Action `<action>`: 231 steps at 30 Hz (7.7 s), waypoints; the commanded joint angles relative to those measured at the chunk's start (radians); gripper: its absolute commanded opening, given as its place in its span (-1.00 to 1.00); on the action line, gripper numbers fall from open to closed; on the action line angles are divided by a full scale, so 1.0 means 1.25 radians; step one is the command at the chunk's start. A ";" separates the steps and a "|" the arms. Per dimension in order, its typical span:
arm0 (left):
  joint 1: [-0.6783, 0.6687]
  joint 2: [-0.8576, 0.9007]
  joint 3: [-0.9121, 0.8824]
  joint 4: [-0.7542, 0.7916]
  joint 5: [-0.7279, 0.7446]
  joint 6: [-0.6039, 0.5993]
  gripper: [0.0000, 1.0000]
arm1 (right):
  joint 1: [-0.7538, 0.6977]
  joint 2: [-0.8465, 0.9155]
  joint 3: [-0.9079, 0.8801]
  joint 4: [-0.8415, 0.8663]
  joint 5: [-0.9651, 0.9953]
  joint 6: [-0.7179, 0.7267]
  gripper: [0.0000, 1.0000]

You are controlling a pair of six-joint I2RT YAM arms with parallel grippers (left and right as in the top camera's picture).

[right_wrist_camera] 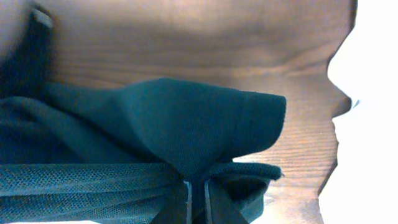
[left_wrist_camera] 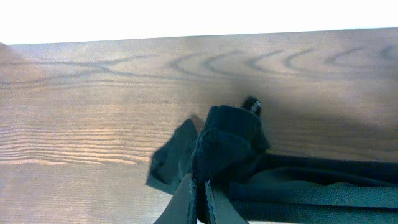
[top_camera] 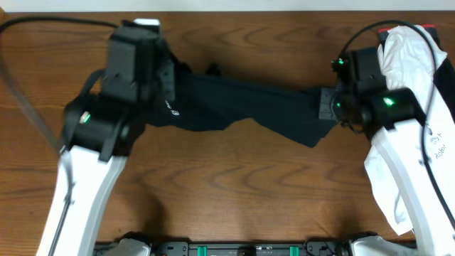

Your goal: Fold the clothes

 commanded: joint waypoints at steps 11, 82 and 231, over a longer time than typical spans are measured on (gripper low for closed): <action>0.011 -0.278 0.069 -0.049 -0.052 -0.030 -0.88 | -0.020 -0.296 0.010 0.074 -0.008 -0.060 -0.98; 0.011 0.049 0.298 -0.540 -0.164 -0.049 0.18 | -0.044 -0.075 0.009 0.036 -0.086 -0.275 0.33; 0.159 0.114 -0.659 0.052 0.154 -0.184 -0.87 | 0.291 0.186 0.009 -0.056 0.231 -0.009 -0.97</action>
